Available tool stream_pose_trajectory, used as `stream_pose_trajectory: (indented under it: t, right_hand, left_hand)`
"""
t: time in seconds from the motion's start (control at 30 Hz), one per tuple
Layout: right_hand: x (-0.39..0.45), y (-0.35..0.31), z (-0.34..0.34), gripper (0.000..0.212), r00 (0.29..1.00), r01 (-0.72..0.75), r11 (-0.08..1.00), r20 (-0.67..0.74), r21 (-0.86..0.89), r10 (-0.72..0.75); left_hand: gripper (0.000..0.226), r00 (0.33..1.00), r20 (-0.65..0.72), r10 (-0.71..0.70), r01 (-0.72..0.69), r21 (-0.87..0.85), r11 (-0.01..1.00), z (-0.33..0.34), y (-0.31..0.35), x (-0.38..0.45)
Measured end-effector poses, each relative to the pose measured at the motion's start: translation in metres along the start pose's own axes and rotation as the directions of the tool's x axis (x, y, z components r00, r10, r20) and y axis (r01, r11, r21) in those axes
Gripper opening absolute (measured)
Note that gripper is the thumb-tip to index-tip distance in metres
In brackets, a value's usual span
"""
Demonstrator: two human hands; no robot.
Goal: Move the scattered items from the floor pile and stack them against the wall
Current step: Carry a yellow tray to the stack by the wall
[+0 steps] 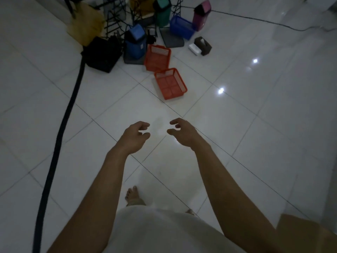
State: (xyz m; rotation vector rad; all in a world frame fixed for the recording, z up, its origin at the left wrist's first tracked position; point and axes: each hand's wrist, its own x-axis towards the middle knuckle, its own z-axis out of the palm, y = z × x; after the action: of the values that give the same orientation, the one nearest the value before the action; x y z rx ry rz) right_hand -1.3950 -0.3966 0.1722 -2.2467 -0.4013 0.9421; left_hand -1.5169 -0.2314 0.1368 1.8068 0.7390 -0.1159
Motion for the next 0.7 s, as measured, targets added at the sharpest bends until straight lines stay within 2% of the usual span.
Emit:
stream_pose_trajectory:
  t: [0.2, 0.4, 0.53, 0.7]
  right_hand:
    - [0.052, -0.064, 0.04, 0.044, 1.0, 0.002, 1.0, -0.018, 0.027, -0.001]
    - [0.122, -0.119, 0.062, 0.043, 1.0, -0.008, 1.0, 0.02, -0.006, 0.008]
    - [0.184, -0.153, 0.06, 0.042, 0.998, 0.0, 0.999, 0.064, -0.042, 0.002]
    - [0.286, -0.212, 0.052, 0.041, 0.989, 0.037, 0.994, 0.147, -0.106, -0.021]
  left_hand:
    - [0.036, 1.0, 0.0, 0.002, -0.002, 0.017, 1.0, -0.081, -0.012, 0.046]
    - [0.035, 0.999, -0.028, -0.039, 0.038, -0.041, 0.998, -0.142, -0.028, 0.098]
    - [0.033, 0.995, -0.046, -0.091, 0.086, -0.101, 0.991, -0.172, -0.031, 0.145]
    - [0.033, 0.979, -0.134, -0.152, 0.131, -0.148, 0.98, -0.218, -0.018, 0.223]
